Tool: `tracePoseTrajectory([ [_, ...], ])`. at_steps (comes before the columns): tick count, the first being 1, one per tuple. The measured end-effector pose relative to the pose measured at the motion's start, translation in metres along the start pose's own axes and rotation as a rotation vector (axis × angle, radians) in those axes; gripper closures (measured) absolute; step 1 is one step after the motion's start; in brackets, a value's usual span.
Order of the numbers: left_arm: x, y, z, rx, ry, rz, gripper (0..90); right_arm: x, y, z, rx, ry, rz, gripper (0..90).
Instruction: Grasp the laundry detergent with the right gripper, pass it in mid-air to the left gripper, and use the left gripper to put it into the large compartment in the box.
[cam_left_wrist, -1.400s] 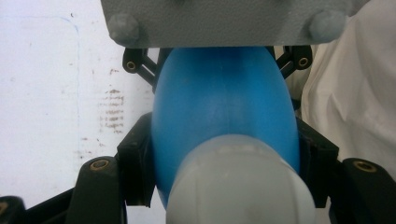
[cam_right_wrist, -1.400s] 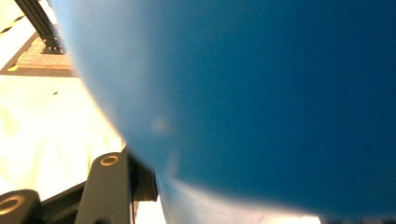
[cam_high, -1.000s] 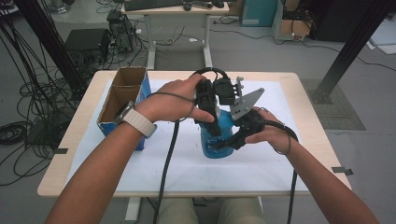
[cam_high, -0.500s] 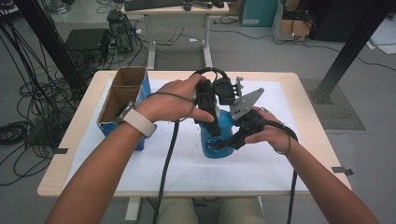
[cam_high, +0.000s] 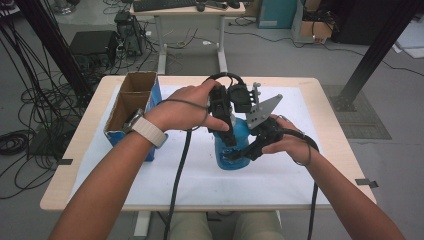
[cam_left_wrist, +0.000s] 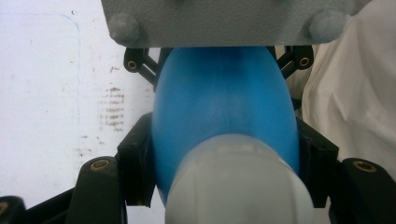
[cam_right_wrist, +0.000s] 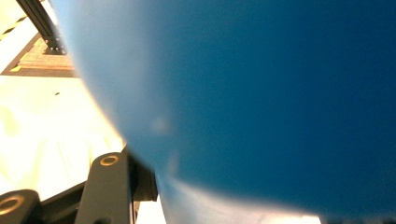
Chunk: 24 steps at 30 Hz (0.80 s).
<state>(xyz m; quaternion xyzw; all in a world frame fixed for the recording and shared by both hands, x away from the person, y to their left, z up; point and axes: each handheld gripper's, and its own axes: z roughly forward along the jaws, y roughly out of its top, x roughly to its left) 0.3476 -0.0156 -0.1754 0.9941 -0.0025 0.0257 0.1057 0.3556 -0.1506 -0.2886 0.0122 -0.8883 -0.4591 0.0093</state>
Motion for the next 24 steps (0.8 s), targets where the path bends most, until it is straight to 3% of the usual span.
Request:
tracePoseTrajectory([
  [5, 0.0013, 0.0011, -0.0011, 0.02, -0.008, 0.012, 37.2, 0.0, -0.0001, -0.0002, -0.003, 0.001, 0.002, 42.5],
  [6, 0.0001, 0.0008, 0.0003, 0.002, -0.002, -0.005, 37.2, -0.0001, -0.0003, 0.0, -0.004, 0.001, 0.0, 42.5],
  [9, 0.0021, 0.0024, -0.0007, 0.035, -0.004, 0.032, 37.2, 0.0001, -0.0008, 0.0004, -0.005, 0.002, -0.002, 42.4],
  [11, 0.0025, 0.0023, -0.0004, 0.035, -0.009, 0.031, 37.2, -0.0013, -0.0017, 0.0013, -0.013, 0.004, -0.018, 42.3],
  [19, 0.0033, 0.0034, 0.0003, 0.043, -0.019, 0.029, 37.3, 0.0011, -0.0036, 0.0028, -0.027, 0.006, 0.006, 42.1],
  [24, 0.0036, 0.004, 0.0009, 0.054, -0.024, 0.02, 37.3, 0.0018, -0.0083, 0.0053, -0.068, 0.011, 0.019, 38.2],
])
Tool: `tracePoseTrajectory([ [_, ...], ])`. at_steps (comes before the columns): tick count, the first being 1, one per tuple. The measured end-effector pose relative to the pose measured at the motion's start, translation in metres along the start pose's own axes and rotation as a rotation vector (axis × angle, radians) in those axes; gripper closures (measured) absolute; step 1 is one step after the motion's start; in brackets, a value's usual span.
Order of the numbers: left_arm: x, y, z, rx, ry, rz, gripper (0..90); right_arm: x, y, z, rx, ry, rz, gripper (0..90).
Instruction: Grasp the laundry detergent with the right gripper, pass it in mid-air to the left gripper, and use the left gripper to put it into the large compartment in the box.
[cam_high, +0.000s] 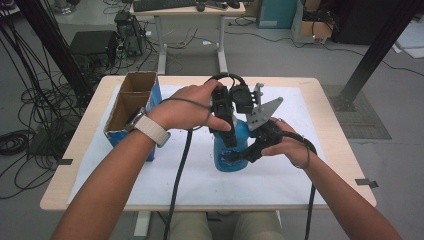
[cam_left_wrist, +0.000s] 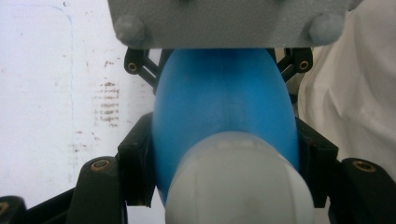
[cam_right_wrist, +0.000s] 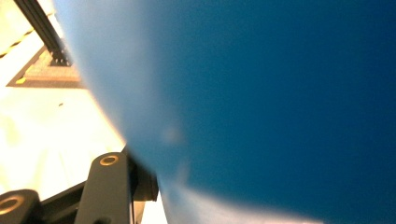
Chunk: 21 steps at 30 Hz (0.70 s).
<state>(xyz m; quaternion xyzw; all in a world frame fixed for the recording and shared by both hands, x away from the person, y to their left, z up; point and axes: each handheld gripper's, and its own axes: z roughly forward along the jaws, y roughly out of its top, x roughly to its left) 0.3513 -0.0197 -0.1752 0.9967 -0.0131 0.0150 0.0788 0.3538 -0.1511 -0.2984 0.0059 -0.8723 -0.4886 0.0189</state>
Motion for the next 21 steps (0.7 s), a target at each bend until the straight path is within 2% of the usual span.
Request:
tracePoseTrajectory([
  [1, -0.001, -0.001, 0.001, -0.014, -0.001, -0.027, 37.3, 0.0, -0.002, 0.0, -0.005, 0.015, 0.01, 31.3],
  [2, -0.004, -0.002, 0.001, -0.017, 0.004, -0.072, 37.3, 0.0, -0.003, -0.001, 0.001, 0.007, 0.009, 28.5],
  [3, -0.002, -0.003, 0.0, 0.004, 0.006, -0.047, 37.3, 0.0, -0.005, -0.002, 0.003, 0.0, 0.006, 25.1],
  [4, -0.001, -0.005, 0.0, 0.006, 0.007, -0.057, 37.3, 0.0, -0.007, -0.004, 0.0, 0.0, 0.016, 21.1],
  [5, 0.0, -0.007, -0.001, 0.008, 0.007, -0.062, 37.3, 0.001, -0.011, -0.008, 0.002, 0.005, 0.045, 16.8],
  [7, 0.001, -0.01, -0.001, 0.013, 0.009, -0.076, 37.3, 0.001, -0.017, -0.016, 0.021, -0.004, 0.053, 12.5],
  [9, 0.002, -0.012, -0.001, 0.013, 0.015, -0.084, 37.3, 0.004, -0.023, -0.025, 0.04, -0.018, 0.11, 4.4],
  [12, 0.003, -0.014, -0.003, 0.027, 0.023, -0.114, 37.3, 0.001, -0.032, -0.035, 0.103, -0.006, 0.113, 4.9],
  [15, 0.005, -0.015, -0.008, 0.026, 0.029, -0.137, 37.3, 0.0, -0.039, -0.045, 0.168, -0.038, 0.101, 4.1],
  [17, 0.007, -0.016, -0.011, 0.023, 0.035, -0.157, 37.3, -0.007, -0.046, -0.054, 0.232, -0.071, 0.056, 4.1],
  [18, 0.007, -0.016, -0.013, 0.022, 0.04, -0.17, 37.3, -0.008, -0.048, -0.056, 0.261, -0.087, 0.061, 3.6],
  [21, 0.009, -0.016, -0.018, 0.036, 0.058, -0.22, 37.3, -0.009, -0.052, -0.063, 0.318, -0.095, 0.04, 3.4],
])
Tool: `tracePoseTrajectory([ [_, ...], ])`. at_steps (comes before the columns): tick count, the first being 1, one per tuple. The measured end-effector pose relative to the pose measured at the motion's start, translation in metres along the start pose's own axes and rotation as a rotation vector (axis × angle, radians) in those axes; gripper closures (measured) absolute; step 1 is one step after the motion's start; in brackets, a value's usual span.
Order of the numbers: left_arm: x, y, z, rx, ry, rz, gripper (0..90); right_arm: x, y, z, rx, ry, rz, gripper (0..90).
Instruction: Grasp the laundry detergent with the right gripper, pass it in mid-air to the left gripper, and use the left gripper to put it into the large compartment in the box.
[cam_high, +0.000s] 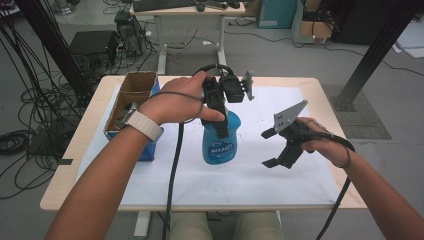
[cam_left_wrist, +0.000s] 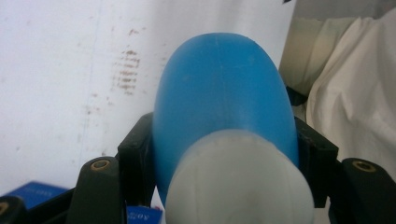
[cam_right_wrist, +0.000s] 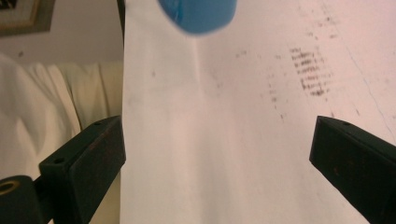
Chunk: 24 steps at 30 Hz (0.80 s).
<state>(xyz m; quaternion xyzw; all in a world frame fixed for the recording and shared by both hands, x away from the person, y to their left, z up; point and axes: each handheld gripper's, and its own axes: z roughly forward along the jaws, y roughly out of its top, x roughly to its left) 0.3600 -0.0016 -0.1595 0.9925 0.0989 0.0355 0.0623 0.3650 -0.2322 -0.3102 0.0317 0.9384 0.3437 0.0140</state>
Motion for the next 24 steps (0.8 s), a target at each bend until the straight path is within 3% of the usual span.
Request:
tracePoseTrajectory([
  [8, 0.009, -0.003, -0.02, 0.015, 0.047, -0.111, 37.2, 0.0, -0.013, -0.02, 0.126, -0.05, -0.01, 3.6],
  [12, 0.014, -0.008, -0.032, 0.012, 0.071, -0.21, 37.2, 0.001, -0.018, -0.031, 0.153, -0.08, 0.007, 3.8],
  [16, 0.02, -0.013, -0.045, -0.005, 0.084, -0.275, 37.2, 0.001, -0.021, -0.041, 0.169, -0.104, 0.031, 3.7],
  [19, 0.027, -0.017, -0.058, 0.014, 0.084, -0.342, 37.3, 0.001, -0.024, -0.047, 0.191, -0.117, 0.04, 3.8],
  [20, 0.029, -0.019, -0.061, -0.007, 0.084, -0.386, 37.3, 0.001, -0.025, -0.049, 0.188, -0.121, 0.038, 3.7],
  [24, 0.037, -0.025, -0.075, -0.006, 0.115, -0.453, 37.3, -0.002, -0.029, -0.057, 0.203, -0.138, 0.045, 3.8],
])
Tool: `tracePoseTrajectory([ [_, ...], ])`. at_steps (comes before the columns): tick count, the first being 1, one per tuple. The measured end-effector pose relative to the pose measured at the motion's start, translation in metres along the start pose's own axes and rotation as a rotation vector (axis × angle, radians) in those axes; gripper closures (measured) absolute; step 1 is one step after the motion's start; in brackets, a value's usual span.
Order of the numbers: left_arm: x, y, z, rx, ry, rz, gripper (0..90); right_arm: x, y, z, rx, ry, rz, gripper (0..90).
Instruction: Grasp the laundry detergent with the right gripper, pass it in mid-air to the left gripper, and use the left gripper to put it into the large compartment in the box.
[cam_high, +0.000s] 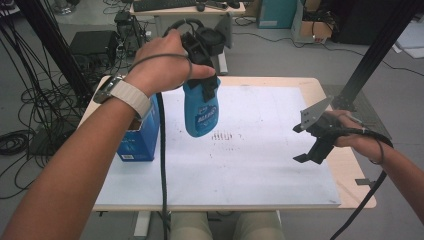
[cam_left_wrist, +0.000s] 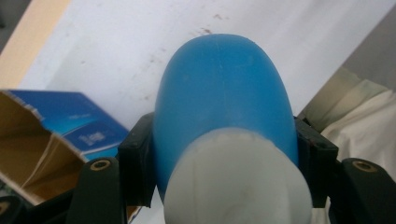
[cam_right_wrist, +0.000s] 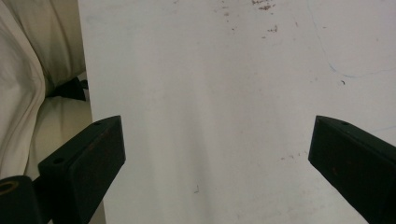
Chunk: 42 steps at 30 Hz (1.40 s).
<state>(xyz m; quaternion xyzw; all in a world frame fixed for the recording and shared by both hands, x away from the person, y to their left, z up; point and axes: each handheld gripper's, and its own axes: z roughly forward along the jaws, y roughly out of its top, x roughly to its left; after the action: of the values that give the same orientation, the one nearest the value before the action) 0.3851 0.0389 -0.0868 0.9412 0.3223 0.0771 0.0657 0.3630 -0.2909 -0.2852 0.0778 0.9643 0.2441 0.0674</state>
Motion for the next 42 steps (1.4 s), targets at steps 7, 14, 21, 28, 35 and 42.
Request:
tracePoseTrajectory([
  [7, 0.02, -0.004, -0.019, 0.013, 0.049, -0.128, 37.3, 0.003, -0.005, -0.001, 0.047, -0.004, 0.093, 4.1],
  [14, 0.039, -0.009, -0.034, 0.015, 0.076, -0.21, 37.3, 0.001, -0.007, -0.002, 0.076, 0.024, 0.088, 3.9],
  [21, 0.055, -0.014, -0.049, 0.004, 0.111, -0.325, 37.3, -0.001, -0.011, -0.001, 0.122, 0.03, 0.047, 4.3],
  [28, 0.076, -0.021, -0.063, 0.003, 0.141, -0.408, 37.3, -0.003, -0.011, -0.001, 0.142, 0.079, 0.057, 4.2],
  [35, 0.095, -0.031, -0.073, 0.015, 0.162, -0.489, 37.3, -0.004, -0.013, -0.003, 0.146, 0.072, 0.055, 4.1],
  [42, 0.111, -0.039, -0.072, 0.029, 0.172, -0.545, 37.4, -0.005, -0.014, -0.004, 0.143, 0.074, 0.055, 4.1],
])
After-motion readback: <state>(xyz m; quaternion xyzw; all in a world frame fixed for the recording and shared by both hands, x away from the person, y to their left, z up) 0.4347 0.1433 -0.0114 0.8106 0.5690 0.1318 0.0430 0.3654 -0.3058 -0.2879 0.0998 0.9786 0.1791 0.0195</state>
